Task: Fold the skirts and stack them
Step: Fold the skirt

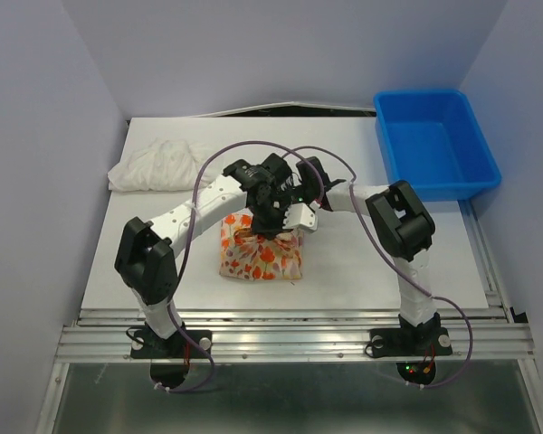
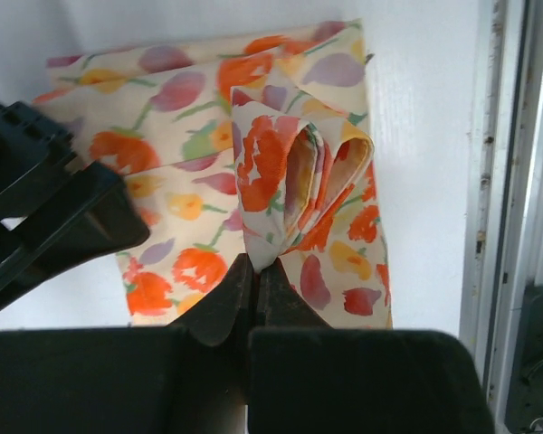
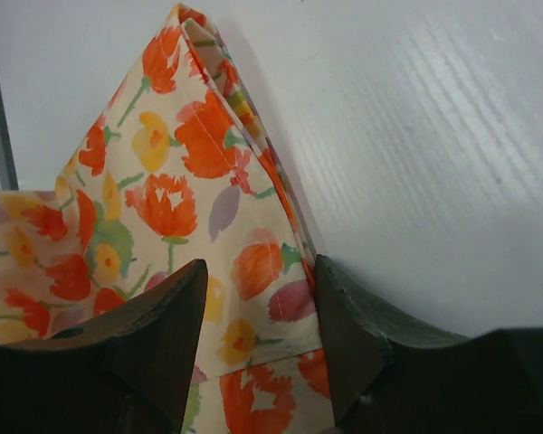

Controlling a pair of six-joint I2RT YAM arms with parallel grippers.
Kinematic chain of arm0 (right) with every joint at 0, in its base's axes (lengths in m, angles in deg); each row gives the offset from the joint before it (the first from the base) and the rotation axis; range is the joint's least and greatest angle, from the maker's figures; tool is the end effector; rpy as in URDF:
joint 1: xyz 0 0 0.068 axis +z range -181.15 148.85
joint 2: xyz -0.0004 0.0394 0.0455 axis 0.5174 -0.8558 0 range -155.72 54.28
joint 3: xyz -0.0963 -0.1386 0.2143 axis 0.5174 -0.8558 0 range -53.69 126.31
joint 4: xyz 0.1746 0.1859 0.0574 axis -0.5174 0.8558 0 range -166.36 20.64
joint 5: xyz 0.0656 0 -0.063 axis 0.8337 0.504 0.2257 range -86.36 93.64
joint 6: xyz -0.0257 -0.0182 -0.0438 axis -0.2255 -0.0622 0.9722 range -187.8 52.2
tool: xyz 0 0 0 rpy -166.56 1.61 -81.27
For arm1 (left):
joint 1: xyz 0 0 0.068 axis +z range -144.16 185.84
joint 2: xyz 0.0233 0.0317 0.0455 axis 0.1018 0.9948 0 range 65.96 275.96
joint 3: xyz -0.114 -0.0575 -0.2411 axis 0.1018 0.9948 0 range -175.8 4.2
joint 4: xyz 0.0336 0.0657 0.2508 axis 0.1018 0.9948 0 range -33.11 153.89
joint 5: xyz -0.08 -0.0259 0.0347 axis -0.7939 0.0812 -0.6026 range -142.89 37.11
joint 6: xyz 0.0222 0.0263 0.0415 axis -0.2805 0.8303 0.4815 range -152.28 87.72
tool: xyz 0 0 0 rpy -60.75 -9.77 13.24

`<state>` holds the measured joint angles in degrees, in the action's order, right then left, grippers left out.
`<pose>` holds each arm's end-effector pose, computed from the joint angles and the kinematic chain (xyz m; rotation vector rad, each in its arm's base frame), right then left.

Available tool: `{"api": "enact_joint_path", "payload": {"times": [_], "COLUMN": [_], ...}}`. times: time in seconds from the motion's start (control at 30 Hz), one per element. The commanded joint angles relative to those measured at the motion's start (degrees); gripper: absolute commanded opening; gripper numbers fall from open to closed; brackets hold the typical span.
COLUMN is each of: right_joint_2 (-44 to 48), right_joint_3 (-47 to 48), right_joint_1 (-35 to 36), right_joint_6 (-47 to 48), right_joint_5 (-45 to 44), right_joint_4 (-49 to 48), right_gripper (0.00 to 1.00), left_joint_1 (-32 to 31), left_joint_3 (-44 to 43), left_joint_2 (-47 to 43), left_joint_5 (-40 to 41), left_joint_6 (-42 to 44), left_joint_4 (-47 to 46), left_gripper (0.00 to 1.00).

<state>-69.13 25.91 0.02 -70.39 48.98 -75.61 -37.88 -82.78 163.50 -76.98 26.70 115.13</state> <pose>0.3756 0.2568 0.1379 -0.9710 2.1594 1.2157 0.2393 -0.2489 0.2899 2.1592 1.5897 -0.5002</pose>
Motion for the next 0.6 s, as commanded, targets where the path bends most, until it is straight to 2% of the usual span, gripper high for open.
{"api": "enact_joint_path", "payload": {"times": [0.0,0.27,0.43,0.57], "right_joint_2": [1.5,1.9,2.0,2.0], "right_joint_3": [-3.1,-4.1,-4.4,-4.4], "right_joint_1": [0.4,0.4,0.4,0.4], "right_joint_6": [-0.3,-0.4,-0.9,-0.8], "right_joint_5": [3.5,6.4,7.7,8.3], "right_joint_4": [1.2,1.2,0.9,0.9], "right_gripper": [0.57,0.54,0.54,0.55], "left_joint_1": [1.7,2.9,3.3,3.4], "left_joint_3": [-4.2,-5.9,-4.2,-1.2], "left_joint_2": [2.2,5.1,5.3,5.1], "left_joint_5": [1.9,3.7,4.6,4.9], "left_joint_6": [3.3,5.8,6.8,8.3], "left_joint_4": [-0.4,-3.6,-8.6,-11.5], "left_gripper": [0.0,0.0,0.0,0.05]}}
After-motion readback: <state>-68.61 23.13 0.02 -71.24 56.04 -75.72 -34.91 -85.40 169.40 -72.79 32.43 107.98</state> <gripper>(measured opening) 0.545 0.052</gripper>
